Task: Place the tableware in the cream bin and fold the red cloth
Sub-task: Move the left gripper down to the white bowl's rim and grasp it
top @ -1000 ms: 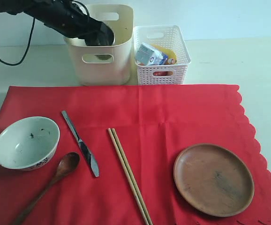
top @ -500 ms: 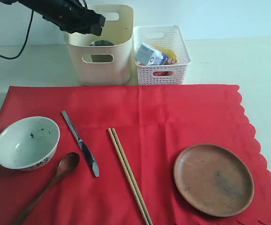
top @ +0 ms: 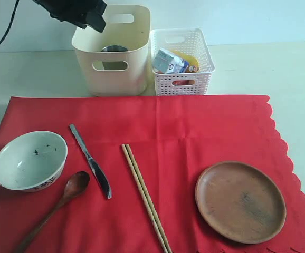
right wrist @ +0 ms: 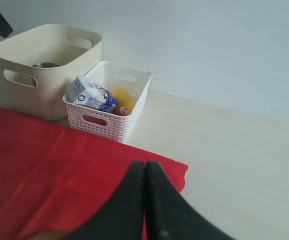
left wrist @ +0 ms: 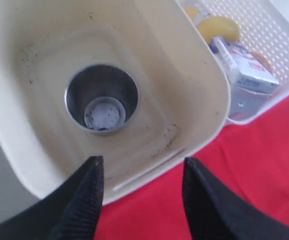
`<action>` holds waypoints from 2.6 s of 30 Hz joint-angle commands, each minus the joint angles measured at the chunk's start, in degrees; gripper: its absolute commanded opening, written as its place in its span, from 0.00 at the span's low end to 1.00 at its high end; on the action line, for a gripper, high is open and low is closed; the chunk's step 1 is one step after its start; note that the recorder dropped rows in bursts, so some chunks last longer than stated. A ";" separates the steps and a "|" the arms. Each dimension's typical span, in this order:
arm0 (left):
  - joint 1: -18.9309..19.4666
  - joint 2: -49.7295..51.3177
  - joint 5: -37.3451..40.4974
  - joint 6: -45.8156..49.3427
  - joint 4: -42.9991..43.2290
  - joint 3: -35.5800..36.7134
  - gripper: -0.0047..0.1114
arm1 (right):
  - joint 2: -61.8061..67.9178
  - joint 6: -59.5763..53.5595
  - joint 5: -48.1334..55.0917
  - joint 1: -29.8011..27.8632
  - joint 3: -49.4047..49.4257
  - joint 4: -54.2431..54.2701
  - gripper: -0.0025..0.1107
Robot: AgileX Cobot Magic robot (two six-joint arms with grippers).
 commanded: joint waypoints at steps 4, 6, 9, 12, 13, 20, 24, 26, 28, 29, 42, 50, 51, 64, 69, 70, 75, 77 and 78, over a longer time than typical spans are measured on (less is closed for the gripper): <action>0.10 -1.63 10.63 -4.99 0.45 -0.42 0.46 | -0.42 0.11 -0.03 -0.04 0.34 -0.55 0.02; 0.10 -1.63 12.90 -5.84 0.58 -0.30 0.46 | -0.42 0.11 -0.03 -0.04 0.34 -0.55 0.02; 0.10 -1.86 15.57 -7.56 0.95 -0.30 0.46 | -0.42 0.11 -0.04 -0.04 0.34 -0.09 0.02; 0.10 -2.82 16.61 -8.85 2.37 0.62 0.46 | -0.42 0.11 -0.04 -0.04 0.34 -0.09 0.02; 0.10 -3.47 16.61 -9.14 3.19 1.38 0.46 | -0.42 0.11 -0.04 -0.04 0.34 -0.09 0.02; 0.10 -8.26 15.45 -9.84 6.80 7.54 0.46 | -0.42 0.11 -0.04 -0.04 0.34 -0.09 0.02; 0.53 -11.02 14.14 -9.84 7.96 12.04 0.46 | -0.42 0.11 -0.04 -0.04 0.34 -0.09 0.02; 1.22 -12.28 13.55 -9.84 8.11 14.20 0.46 | -0.42 0.11 -0.04 -0.04 0.34 -0.09 0.02; 2.39 -13.67 12.76 -9.84 8.11 16.73 0.46 | -0.42 0.11 -0.04 -0.04 0.34 -0.09 0.02; 2.95 -14.37 12.47 -9.84 8.11 17.81 0.46 | -0.42 0.11 -0.04 -0.04 0.34 -0.09 0.02; 11.44 -19.92 5.59 -9.74 7.42 33.65 0.46 | -0.42 0.21 -0.04 -0.04 0.34 0.98 0.02; 11.56 -19.97 0.76 -9.63 7.42 41.39 0.46 | -0.42 0.21 -0.04 -0.04 0.34 1.39 0.02; 11.56 -19.97 -0.54 -9.28 7.42 42.89 0.46 | -0.42 0.21 -0.04 -0.04 0.34 1.39 0.02; 11.56 -19.97 -11.54 -6.68 7.42 52.75 0.46 | -0.42 0.21 -0.15 -0.04 0.34 1.39 0.02; 11.56 -19.97 -15.25 -6.68 7.42 55.82 0.46 | -0.42 0.21 -0.15 -0.04 0.34 1.39 0.02; 11.56 -19.97 -15.68 -6.68 7.42 56.28 0.46 | -0.42 0.21 -0.15 -0.04 0.34 1.39 0.02; 11.56 -19.00 -16.15 -6.57 6.25 56.97 0.46 | -0.42 0.21 -0.15 -0.04 0.34 1.39 0.02; 11.56 -18.06 -16.03 -5.98 4.59 56.97 0.46 | -0.42 0.21 -0.15 -0.04 0.34 1.39 0.02; 11.56 -18.00 -16.03 -5.41 4.07 56.97 0.46 | -0.42 0.21 -0.15 -0.04 0.34 1.39 0.02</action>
